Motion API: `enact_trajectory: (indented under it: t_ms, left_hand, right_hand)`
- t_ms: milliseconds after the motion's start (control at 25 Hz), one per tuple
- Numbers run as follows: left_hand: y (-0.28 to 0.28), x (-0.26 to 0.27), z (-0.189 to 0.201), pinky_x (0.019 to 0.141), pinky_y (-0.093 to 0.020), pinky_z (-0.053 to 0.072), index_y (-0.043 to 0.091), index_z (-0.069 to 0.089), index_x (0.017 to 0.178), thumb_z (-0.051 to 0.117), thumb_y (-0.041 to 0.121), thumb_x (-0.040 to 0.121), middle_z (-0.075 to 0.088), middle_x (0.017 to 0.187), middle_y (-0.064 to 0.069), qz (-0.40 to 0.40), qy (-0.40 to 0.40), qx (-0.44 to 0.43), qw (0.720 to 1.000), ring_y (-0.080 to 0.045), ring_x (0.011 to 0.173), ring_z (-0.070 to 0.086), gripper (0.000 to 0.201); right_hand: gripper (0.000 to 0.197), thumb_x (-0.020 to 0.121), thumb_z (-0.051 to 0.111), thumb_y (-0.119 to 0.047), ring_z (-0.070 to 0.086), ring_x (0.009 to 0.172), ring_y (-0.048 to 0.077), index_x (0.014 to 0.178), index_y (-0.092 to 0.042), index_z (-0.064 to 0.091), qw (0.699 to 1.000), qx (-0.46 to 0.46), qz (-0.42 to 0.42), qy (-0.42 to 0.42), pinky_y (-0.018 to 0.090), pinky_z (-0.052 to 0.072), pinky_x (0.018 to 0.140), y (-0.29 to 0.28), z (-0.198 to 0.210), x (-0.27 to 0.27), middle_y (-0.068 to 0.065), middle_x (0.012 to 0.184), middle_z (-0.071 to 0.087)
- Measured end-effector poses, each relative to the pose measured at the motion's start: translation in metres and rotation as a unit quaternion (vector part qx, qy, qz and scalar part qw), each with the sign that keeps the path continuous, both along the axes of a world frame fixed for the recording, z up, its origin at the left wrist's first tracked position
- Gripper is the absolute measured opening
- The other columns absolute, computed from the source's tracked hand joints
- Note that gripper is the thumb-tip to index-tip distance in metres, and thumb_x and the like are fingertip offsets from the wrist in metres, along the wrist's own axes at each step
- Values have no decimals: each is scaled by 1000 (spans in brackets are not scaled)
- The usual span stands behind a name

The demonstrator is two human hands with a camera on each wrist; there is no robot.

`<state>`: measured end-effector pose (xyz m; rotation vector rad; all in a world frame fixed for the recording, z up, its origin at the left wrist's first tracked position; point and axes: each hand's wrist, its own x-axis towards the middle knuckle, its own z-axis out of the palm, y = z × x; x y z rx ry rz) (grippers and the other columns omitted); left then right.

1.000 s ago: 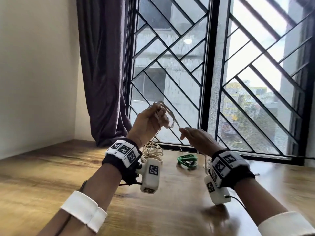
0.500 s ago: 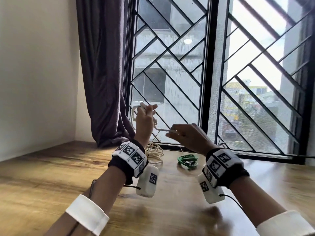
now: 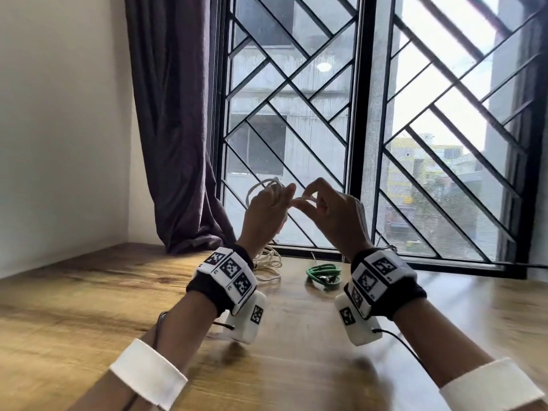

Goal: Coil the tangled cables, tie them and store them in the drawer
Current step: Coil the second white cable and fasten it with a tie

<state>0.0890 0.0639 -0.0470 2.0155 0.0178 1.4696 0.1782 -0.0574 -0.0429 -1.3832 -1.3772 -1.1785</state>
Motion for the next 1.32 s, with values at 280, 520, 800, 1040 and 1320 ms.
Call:
enact_trajectory:
  t_ms: [280,520,800,1040,1320]
  left_hand:
    - [-25,-18,1,37,-16,16,24,39,53,36,67,75,23,38,9,-357,174,-121,910,-7,32,16,49]
    - [-12,-22,7,35,-17,21,23,40,53,60,53,77,31,29,10,-532,54,-218,816,0,23,28,43]
    - [11,-28,16,35,-13,27,22,47,58,72,49,69,35,33,8,-570,-86,-265,773,-1,27,32,39]
    - [9,-28,18,48,-18,51,15,64,70,52,39,90,67,63,3,-485,-179,-327,791,-8,53,64,33]
    - [22,-13,13,61,-25,49,-5,51,125,40,15,99,63,88,-17,-284,-158,-341,882,-20,76,64,34]
  right_hand:
    - [55,91,28,-58,56,44,27,88,-11,56,996,-1,-62,-67,22,32,47,-14,-1,4,-9,55,49]
    - [58,90,19,-55,59,59,42,95,-10,56,998,-25,-58,29,33,38,54,-20,0,26,-1,47,45]
    - [43,93,27,-47,60,52,35,94,-12,53,996,-26,-82,-29,25,31,54,-17,-6,30,4,56,58]
    - [47,91,23,-61,67,77,22,105,-29,53,979,-194,-52,-38,30,48,59,-3,-18,37,-7,90,69]
    - [46,84,40,-64,67,78,18,119,-42,60,952,-293,-39,-82,24,40,62,5,-16,20,-4,81,73]
